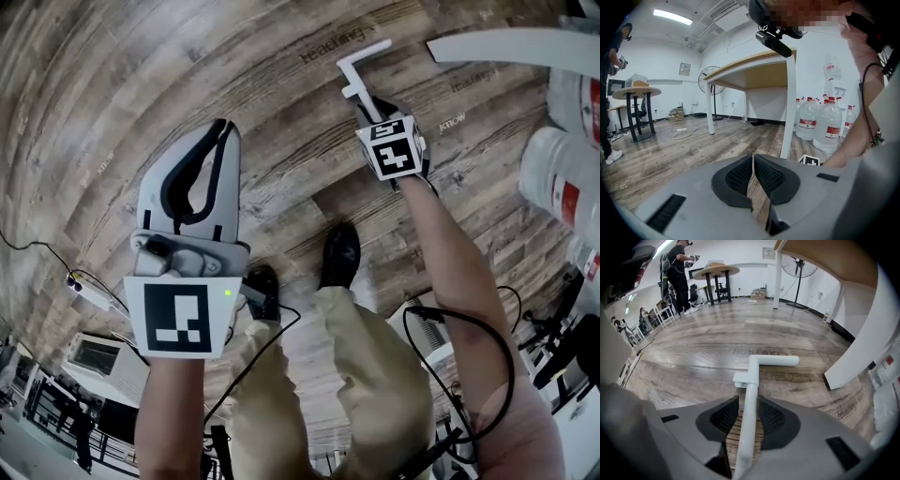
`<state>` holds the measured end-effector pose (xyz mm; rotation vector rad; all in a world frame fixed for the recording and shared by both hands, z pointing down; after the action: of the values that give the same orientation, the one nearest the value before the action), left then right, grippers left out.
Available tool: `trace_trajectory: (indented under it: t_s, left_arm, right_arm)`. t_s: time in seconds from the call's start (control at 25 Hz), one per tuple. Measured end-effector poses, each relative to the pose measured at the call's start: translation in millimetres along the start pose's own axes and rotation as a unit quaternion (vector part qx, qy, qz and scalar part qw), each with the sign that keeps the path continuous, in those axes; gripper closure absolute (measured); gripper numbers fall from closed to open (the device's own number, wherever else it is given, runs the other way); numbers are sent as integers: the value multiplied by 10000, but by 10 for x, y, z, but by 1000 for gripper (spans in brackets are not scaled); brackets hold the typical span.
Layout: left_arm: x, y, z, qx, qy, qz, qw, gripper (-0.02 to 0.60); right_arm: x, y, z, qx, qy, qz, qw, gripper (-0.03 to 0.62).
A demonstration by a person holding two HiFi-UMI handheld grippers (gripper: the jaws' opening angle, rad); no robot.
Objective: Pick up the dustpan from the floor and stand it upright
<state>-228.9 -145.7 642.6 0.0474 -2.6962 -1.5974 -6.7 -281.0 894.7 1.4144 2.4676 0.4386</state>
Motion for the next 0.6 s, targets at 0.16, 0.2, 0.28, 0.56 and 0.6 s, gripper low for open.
trace_trajectory:
  t_s: [0.16, 0.2, 0.28, 0.56, 0.6]
  left_arm:
    - [39, 46, -6, -24, -18, -36, 10000, 561]
    - [48, 54, -12, -32, -29, -33, 10000, 561]
    - [62, 74, -23, -19, -57, -25, 10000, 561]
    - [-5, 104, -9, -32, -65, -2, 10000, 561]
    - [-11, 103, 1, -24, -58, -16, 10000, 561]
  right_arm:
    - [-6, 92, -144, 204, -116, -16, 9997, 439]
    - [-15, 100, -160, 223, -128, -14, 9997, 439]
    - [-28, 100, -174, 225, -171, 12, 9996, 436]
    - [-28, 79, -190, 278, -349, 140, 9989, 450]
    - [-22, 84, -190, 300, -353, 158, 9988, 456]
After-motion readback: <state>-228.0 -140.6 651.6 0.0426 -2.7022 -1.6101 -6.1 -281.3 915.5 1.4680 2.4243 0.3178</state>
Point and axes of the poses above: the fingertips, and each gripper's own axes: z backward along the fingers, x to its left, y out of its underside, the point moved 8 cm from there along z, backward along the fingers, and after that the axes turned 6 degrees about -y, right-handed, at the moved point
